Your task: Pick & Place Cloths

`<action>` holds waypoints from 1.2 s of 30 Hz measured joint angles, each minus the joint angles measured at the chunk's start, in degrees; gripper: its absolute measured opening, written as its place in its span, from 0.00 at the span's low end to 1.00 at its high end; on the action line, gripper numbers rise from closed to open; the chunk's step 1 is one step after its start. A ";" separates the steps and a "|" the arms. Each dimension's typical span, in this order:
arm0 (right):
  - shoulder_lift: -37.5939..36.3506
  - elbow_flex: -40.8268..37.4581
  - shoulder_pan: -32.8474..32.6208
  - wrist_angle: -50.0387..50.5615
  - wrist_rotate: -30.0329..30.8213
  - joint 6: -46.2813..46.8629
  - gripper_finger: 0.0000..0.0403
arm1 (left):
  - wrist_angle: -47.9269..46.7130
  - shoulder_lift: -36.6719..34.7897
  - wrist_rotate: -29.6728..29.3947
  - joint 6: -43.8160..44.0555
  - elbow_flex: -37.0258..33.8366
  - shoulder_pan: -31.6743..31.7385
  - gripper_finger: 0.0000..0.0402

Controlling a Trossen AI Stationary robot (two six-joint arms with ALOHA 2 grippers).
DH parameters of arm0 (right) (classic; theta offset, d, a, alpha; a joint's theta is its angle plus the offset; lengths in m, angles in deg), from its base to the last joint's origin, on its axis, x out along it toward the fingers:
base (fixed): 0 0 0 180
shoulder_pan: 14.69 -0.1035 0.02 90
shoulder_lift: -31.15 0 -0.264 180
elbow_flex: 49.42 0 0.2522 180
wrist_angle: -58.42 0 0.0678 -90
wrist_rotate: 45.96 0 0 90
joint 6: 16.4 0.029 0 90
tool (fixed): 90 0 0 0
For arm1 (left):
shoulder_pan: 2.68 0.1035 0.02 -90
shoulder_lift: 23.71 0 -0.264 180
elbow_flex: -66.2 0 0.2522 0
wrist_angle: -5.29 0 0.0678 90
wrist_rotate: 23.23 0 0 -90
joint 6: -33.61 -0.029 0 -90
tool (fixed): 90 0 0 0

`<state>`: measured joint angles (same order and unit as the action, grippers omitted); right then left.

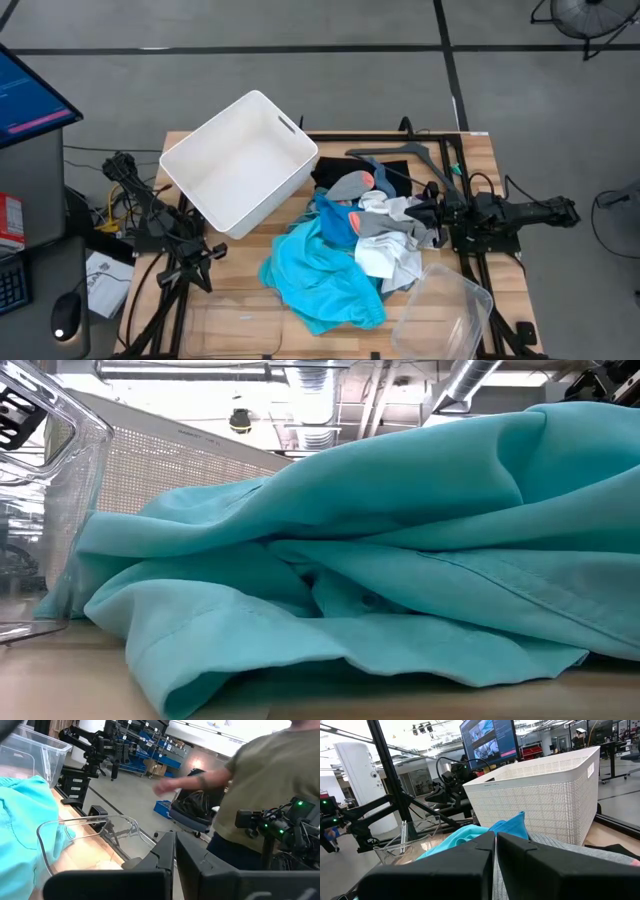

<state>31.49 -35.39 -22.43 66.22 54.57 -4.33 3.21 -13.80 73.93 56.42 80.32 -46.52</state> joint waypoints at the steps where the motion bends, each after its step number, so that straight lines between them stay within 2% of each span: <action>1: 0.02 -0.01 0.00 -0.02 0.01 0.00 0.04 | 0.00 0.00 0.00 0.00 0.00 -0.02 0.00; 22: 0.01 -0.01 0.00 -0.02 0.01 0.00 0.04 | 0.06 0.00 -0.43 0.04 -0.01 -0.02 0.00; 31: 0.02 -0.02 0.01 -0.15 0.26 0.12 0.04 | 1.06 0.00 -5.01 -0.01 0.00 -0.01 0.00; 33: 0.01 -0.01 -0.01 -0.57 0.20 4.71 0.04 | 1.45 0.00 -6.77 -0.02 -0.02 -0.02 0.00; 36: -0.02 0.19 -0.18 -0.44 -0.21 18.20 0.04 | 2.74 0.00 -11.58 0.00 -0.02 -0.02 0.00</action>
<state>31.47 -35.19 -22.61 65.78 54.37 13.87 5.95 -13.80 62.34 56.41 80.30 -46.53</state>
